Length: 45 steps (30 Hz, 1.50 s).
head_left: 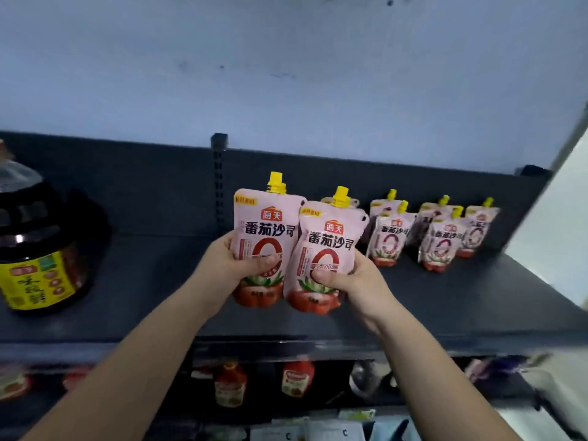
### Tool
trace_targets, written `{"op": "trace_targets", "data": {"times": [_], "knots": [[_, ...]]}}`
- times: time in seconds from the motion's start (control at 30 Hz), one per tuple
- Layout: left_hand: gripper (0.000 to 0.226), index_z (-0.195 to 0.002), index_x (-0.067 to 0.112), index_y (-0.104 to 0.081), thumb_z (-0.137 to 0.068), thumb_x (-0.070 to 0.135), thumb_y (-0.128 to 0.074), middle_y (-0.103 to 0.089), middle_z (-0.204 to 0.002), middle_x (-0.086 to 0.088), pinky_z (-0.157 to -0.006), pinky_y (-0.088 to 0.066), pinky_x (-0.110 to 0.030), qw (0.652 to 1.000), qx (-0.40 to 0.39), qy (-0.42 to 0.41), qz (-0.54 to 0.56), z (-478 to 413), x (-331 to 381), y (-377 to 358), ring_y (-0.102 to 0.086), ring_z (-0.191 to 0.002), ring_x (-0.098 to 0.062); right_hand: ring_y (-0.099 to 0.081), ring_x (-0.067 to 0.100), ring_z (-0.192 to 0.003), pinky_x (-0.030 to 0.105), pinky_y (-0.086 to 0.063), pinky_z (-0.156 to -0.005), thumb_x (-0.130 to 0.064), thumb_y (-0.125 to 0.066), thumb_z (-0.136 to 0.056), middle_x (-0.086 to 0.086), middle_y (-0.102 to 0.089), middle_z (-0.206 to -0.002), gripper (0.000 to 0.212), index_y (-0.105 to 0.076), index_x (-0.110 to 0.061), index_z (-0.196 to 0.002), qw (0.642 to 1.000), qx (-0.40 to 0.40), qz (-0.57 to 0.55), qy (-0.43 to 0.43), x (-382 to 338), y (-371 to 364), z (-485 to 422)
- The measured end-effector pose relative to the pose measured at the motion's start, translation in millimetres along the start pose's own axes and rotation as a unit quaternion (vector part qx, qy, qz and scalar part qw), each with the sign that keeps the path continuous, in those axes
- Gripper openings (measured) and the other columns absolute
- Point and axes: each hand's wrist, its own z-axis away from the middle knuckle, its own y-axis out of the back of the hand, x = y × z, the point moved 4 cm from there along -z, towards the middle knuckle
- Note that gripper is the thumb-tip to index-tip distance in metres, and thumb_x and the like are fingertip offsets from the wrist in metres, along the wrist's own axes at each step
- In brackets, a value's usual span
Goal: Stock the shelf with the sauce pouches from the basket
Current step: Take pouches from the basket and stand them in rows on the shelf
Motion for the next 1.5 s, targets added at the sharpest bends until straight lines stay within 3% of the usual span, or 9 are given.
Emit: {"op": "trace_targets", "data": {"times": [0.13, 0.33, 0.6, 0.73, 0.9, 1.0, 1.1, 1.23, 1.5], "knots": [[0.051, -0.094, 0.028, -0.076, -0.047, 0.024, -0.095, -0.077, -0.103, -0.005, -0.07, -0.06, -0.03, 0.997, -0.069, 0.023, -0.006, -52.8, -14.6, -41.3, -0.075, -0.094, -0.022, -0.072, 0.03, -0.103, 0.036, -0.059, -0.082, -0.001, -0.083, -0.064, 0.015, -0.075, -0.111, 0.046, -0.071, -0.013, -0.107, 0.999, 0.038, 0.006, 0.007, -3.8, 53.7, -10.0], [0.053, -0.108, 0.012, -0.072, -0.057, 0.015, -0.087, -0.077, -0.105, -0.009, -0.08, -0.06, -0.04, 0.984, -0.169, 0.061, -0.017, -104.7, -43.8, -123.0, -0.073, -0.099, -0.027, -0.071, 0.033, -0.103, 0.05, -0.054, -0.094, -0.006, -0.085, -0.06, 0.015, -0.075, -0.109, 0.044, -0.075, -0.02, -0.1, 0.993, 0.117, 0.02, 0.003, -4.8, 137.1, -2.4], [0.059, -0.109, 0.014, -0.071, -0.053, 0.015, -0.088, -0.076, -0.107, -0.011, -0.086, -0.057, -0.046, 0.969, -0.232, 0.089, -0.002, -154.1, -81.1, -246.0, -0.073, -0.099, -0.029, -0.068, 0.039, -0.108, 0.051, -0.054, -0.095, -0.006, -0.085, -0.062, 0.02, -0.072, -0.116, 0.05, -0.07, -0.012, -0.109, 0.989, 0.145, 0.002, -0.006, -3.7, 263.8, 11.2], [0.055, -0.105, 0.017, -0.074, -0.052, 0.018, -0.089, -0.077, -0.106, -0.009, -0.082, -0.058, -0.042, 0.975, -0.202, 0.095, 0.013, -174.3, -109.9, -305.0, -0.073, -0.099, -0.026, -0.069, 0.037, -0.106, 0.043, -0.057, -0.088, 0.002, -0.08, -0.068, 0.02, -0.072, -0.115, 0.046, -0.068, -0.011, -0.111, 0.992, 0.129, 0.004, -0.014, -1.4, 335.7, 5.9], [0.05, -0.098, 0.018, -0.075, -0.049, 0.017, -0.088, -0.077, -0.103, -0.011, -0.077, -0.06, -0.039, 0.984, -0.132, 0.111, 0.035, -194.8, -145.5, -376.0, -0.073, -0.098, -0.028, -0.07, 0.037, -0.104, 0.044, -0.058, -0.086, 0.004, -0.08, -0.068, 0.02, -0.072, -0.112, 0.044, -0.071, -0.014, -0.107, 0.996, 0.07, 0.012, -0.045, -0.9, 425.4, -9.0], [0.066, -0.101, 0.014, -0.073, -0.04, 0.023, -0.096, -0.076, -0.104, -0.014, -0.082, -0.058, -0.044, 0.987, -0.102, 0.117, 0.039, -201.1, -160.9, -410.4, -0.073, -0.098, -0.03, -0.069, 0.04, -0.106, 0.05, -0.056, -0.091, 0.004, -0.081, -0.065, 0.023, -0.071, -0.113, 0.048, -0.068, -0.01, -0.109, 0.997, 0.037, 0.008, -0.063, 3.5, 469.1, -19.5], [0.084, -0.104, 0.006, -0.069, -0.027, 0.023, -0.097, -0.076, -0.102, -0.017, -0.082, -0.057, -0.048, 0.99, -0.05, 0.127, 0.045, -207.5, -174.5, -429.0, -0.073, -0.095, -0.034, -0.07, 0.038, -0.106, 0.043, -0.059, -0.087, 0.008, -0.079, -0.065, 0.02, -0.073, -0.112, 0.046, -0.07, -0.008, -0.106, 0.997, 0.02, 0.008, -0.079, 13.0, 500.5, -33.8], [0.073, -0.102, 0.011, -0.071, -0.034, 0.021, -0.097, -0.076, -0.102, -0.016, -0.067, -0.062, -0.037, 0.99, -0.021, 0.125, 0.056, -214.1, -179.9, -436.0, -0.074, -0.091, -0.03, -0.072, 0.037, -0.099, 0.039, -0.06, -0.078, 0.011, -0.082, -0.06, 0.02, -0.074, -0.108, 0.051, -0.067, -0.005, -0.106, 0.992, 0.04, -0.038, -0.112, 36.1, 531.0, -52.0], [0.059, -0.096, 0.019, -0.078, -0.04, 0.024, -0.097, -0.075, -0.106, -0.016, -0.07, -0.061, -0.036, 0.993, -0.041, 0.098, 0.048, -209.7, -162.1, -432.6, -0.073, -0.097, -0.032, -0.075, 0.022, -0.091, 0.032, -0.06, -0.071, 0.007, -0.084, -0.062, 0.006, -0.078, -0.1, 0.051, -0.066, -0.011, -0.106, 0.989, 0.097, 0.003, -0.108, 58.9, 548.0, -101.2]]}}
